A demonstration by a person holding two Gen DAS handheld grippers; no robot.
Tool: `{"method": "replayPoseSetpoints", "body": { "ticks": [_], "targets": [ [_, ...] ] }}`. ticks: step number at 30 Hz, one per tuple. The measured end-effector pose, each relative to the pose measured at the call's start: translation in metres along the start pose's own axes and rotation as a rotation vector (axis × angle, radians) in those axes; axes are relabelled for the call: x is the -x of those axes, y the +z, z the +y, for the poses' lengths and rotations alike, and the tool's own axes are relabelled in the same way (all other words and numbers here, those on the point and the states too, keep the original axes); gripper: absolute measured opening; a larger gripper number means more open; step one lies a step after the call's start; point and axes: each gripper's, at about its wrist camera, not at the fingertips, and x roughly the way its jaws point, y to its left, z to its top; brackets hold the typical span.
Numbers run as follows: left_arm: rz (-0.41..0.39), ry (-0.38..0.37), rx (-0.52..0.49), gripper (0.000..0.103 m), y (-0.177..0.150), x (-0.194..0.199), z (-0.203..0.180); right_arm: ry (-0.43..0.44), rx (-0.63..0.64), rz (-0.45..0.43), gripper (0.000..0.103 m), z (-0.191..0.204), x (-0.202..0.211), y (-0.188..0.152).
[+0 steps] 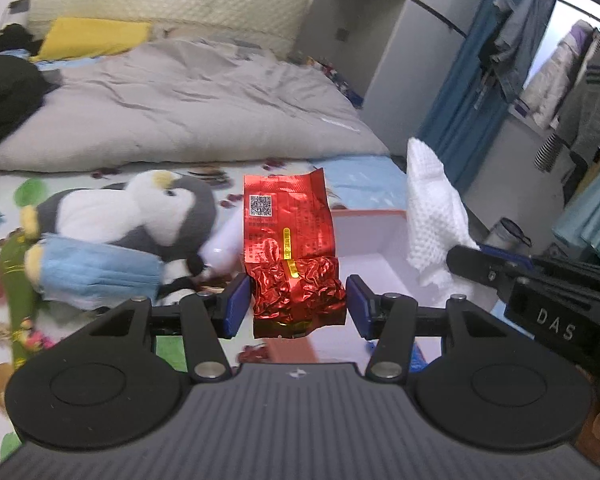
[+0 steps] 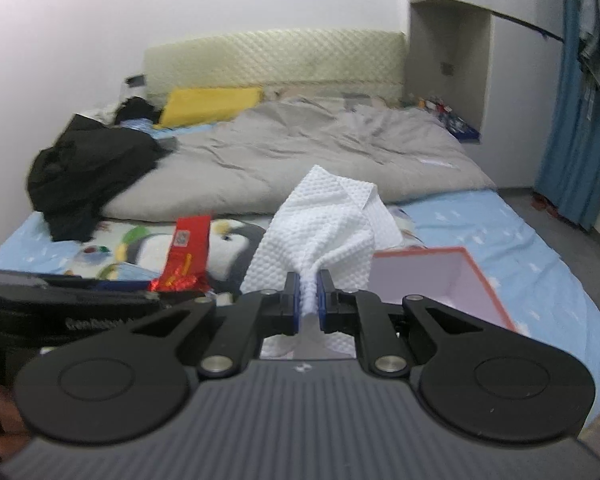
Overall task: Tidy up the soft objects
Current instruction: 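Carry the wet wipe and red packet over the pink box and open both tools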
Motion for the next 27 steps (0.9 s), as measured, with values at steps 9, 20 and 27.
{"method": "replayPoseSetpoints", "body": {
  "ticks": [9,20,27],
  "targets": [
    [0.131,-0.046,-0.040,0.058,0.007,-0.065,-0.040,-0.077,-0.089,0.106,0.013,-0.057,-0.026,-0.021],
    [0.258,-0.065,-0.063,0.058,-0.020,-0.128,-0.065,-0.104,-0.174,0.250,0.014,-0.099,-0.057,-0.066],
    [0.300,-0.064,-0.079,0.066,-0.027,-0.141,-0.068,-0.103,-0.207,0.273,0.025,-0.112,-0.060,-0.076]
  ]
}}
